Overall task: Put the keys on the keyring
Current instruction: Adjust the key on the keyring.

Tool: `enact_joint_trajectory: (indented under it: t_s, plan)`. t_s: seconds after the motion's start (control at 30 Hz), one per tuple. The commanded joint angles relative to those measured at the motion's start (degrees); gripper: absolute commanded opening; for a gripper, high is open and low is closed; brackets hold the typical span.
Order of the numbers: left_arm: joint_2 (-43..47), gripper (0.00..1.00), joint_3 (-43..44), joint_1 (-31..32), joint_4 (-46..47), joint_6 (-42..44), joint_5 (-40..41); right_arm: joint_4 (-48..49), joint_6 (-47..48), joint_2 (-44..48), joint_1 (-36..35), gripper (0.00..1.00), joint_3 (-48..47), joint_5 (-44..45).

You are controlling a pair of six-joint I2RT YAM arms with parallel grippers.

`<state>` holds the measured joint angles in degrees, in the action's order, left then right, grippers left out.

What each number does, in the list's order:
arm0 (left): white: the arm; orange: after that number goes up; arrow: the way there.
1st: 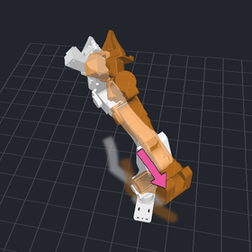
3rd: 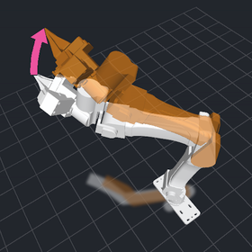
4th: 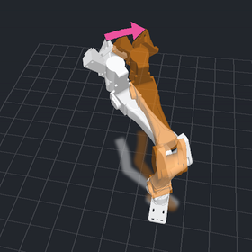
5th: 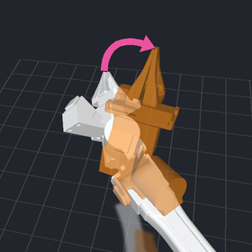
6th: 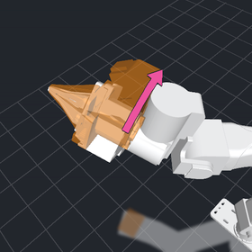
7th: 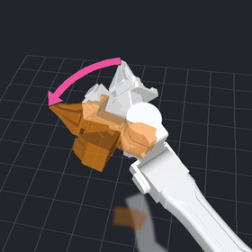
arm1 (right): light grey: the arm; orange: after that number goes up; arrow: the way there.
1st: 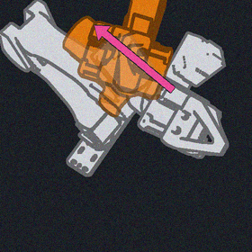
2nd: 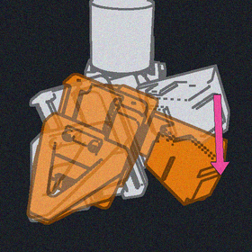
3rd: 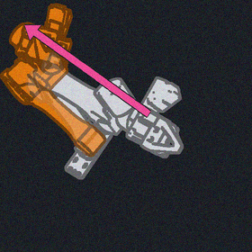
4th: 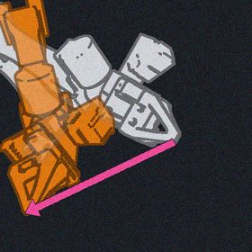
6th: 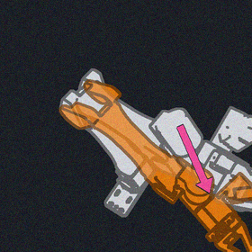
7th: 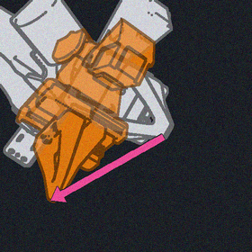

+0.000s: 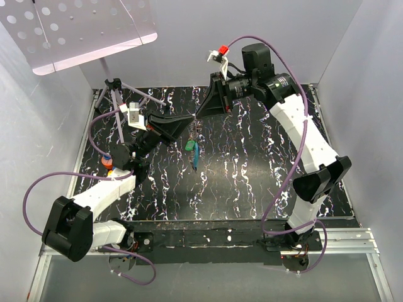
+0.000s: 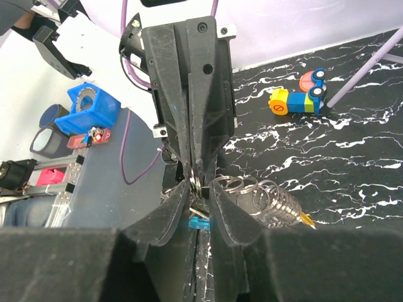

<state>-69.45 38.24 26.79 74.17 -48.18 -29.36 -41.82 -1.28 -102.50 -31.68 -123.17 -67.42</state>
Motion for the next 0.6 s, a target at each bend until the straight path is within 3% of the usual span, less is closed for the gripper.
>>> enact_joint_trajectory:
  t_s: [0.0,0.27,0.57]
  plan:
    - [1.2,0.0,2.2,-0.2,7.0,0.4,1.2,0.3,1.1,1.5,-0.2,0.25,0.6,-0.2]
    - [1.2,0.0,2.3,-0.2,6.8,0.4,1.4,0.2,1.1,1.6,-0.4,0.15,0.7,-1.7]
    - [1.3,0.0,2.5,-0.1,6.7,0.3,1.2,-0.8,4.2,1.1,-1.2,0.16,0.8,-1.1]
